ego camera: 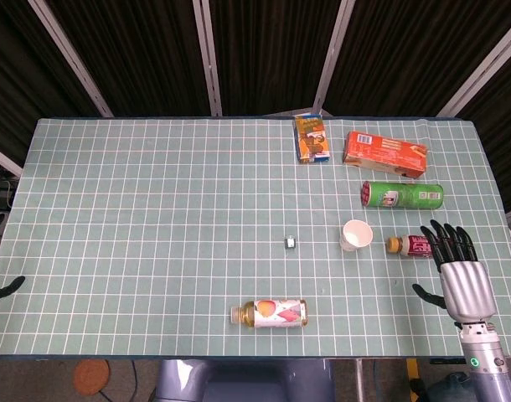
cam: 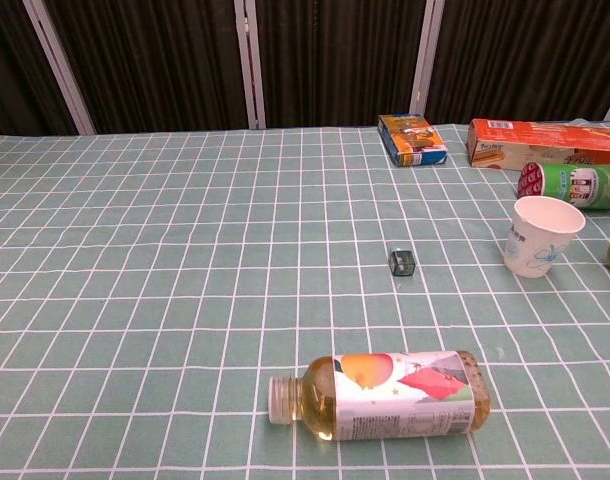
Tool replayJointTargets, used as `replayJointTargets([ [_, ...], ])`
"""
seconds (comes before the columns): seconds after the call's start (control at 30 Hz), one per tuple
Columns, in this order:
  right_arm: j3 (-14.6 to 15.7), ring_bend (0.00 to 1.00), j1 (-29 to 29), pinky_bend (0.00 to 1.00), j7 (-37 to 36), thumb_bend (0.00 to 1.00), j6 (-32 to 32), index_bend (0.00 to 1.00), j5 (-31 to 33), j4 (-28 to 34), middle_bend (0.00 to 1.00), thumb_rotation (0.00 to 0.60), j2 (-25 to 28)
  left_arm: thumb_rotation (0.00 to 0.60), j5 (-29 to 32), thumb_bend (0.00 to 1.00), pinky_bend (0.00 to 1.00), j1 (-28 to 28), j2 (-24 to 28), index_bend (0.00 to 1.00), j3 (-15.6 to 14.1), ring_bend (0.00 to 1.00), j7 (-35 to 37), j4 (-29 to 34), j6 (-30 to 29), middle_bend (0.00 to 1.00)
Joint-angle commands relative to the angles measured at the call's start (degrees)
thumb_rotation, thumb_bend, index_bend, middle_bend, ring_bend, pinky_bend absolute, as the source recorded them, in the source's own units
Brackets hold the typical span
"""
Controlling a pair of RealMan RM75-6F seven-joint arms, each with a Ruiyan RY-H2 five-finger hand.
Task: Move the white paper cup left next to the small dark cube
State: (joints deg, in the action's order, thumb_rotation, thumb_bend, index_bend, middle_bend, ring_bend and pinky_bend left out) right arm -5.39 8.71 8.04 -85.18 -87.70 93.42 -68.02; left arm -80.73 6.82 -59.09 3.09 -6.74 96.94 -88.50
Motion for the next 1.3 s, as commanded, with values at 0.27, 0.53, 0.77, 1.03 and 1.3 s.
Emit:
replayJointTargets([
  [0.27,0.38,0.00,0.21,0.00,0.78,0.00,0.55,0.06,-0.29,-0.03,0.00,0.600,-0.35,0.600,0.12,0.06,0.00,-0.16,0.18,0.00,0.29,0.00,0.16,-0.09,0.71,0.00],
  [0.53,1.87,0.00,5.93,0.00,11.56,0.00,7.89,0.06,-5.66,-3.98,0.00,0.600,-2.71,0.600,1.04,0.06,0.00,1.13,-0.44,0.00,1.38,0.00,-1.11,-1.24,2.64,0.00],
  [0.77,0.54,0.00,14.60,0.00,25.90,0.00,18.30,0.05,-8.77,-5.56,0.00,0.600,-6.66,0.600,3.44,0.06,0.00,2.28,-1.16,0.00,2.63,0.00,-3.27,-2.00,4.73,0.00],
  [1.03,-1.70,0.00,22.28,0.00,38.34,0.00,27.68,0.05,-7.91,-8.89,0.00,0.600,-11.07,0.600,4.80,0.06,0.00,2.46,-1.49,0.00,3.04,0.00,-4.13,-2.28,5.69,0.00],
  [1.3,-1.86,0.00,26.23,0.00,51.60,0.00,33.86,0.04,-4.96,-15.11,0.00,0.600,-15.99,0.600,5.47,0.06,0.00,2.42,-1.40,0.00,3.25,0.00,-3.38,-2.88,6.44,0.00],
])
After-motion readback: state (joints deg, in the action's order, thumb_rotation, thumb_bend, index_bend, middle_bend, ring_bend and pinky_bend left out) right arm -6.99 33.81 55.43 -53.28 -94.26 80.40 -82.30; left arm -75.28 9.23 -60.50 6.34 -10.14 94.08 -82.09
